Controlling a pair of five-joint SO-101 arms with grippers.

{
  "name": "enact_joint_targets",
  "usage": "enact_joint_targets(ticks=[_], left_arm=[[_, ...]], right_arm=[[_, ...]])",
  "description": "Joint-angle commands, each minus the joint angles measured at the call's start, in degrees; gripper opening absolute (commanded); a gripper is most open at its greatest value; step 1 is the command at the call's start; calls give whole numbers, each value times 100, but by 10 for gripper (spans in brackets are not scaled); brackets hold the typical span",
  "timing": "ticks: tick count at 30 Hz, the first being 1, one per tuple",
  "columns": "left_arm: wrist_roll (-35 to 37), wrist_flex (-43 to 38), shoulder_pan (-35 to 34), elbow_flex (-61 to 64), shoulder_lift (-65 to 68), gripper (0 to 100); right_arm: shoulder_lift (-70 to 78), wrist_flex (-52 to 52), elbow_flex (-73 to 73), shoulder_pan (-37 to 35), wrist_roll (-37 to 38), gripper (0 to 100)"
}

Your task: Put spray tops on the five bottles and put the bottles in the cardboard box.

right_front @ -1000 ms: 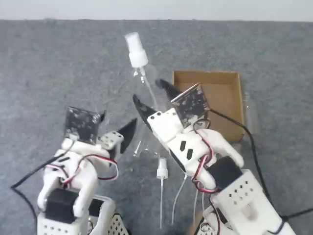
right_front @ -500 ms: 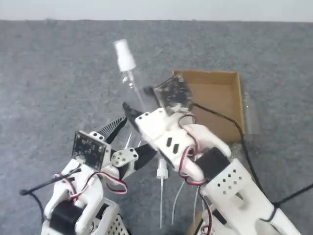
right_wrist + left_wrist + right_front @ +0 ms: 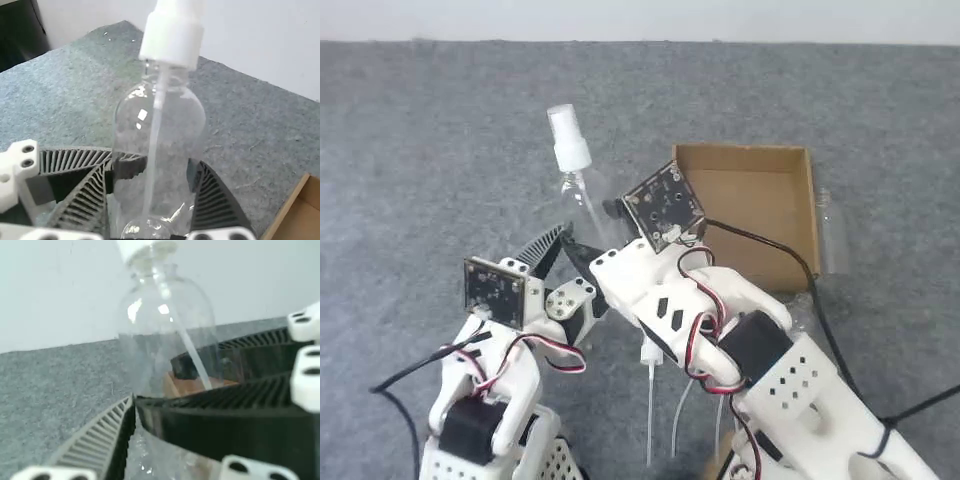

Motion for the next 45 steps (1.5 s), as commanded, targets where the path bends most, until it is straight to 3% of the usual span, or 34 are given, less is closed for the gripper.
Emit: enact_joint_targets(ticks=[1, 6, 20, 26, 33, 41, 45], left_arm=[[79, -149, 88, -4, -26, 242], [62, -185, 158, 119, -26, 160], [88, -185, 158, 119, -35, 156], [62, -281, 158, 119, -35, 90], [62, -281, 158, 119, -35, 18], [70, -273, 167, 119, -35, 13], [70, -273, 167, 127, -26, 13]], right_arm=[[-303, 101, -378, -66, -18, 6], [-347, -136, -343, -66, -35, 9], [-347, -541, -316, -92, -44, 13], [-347, -549, -35, -163, -44, 127], [-356, -910, -35, -171, -9, 79], [-356, -989, -26, -180, -44, 199], [-356, -1095, -62, -180, -44, 210]])
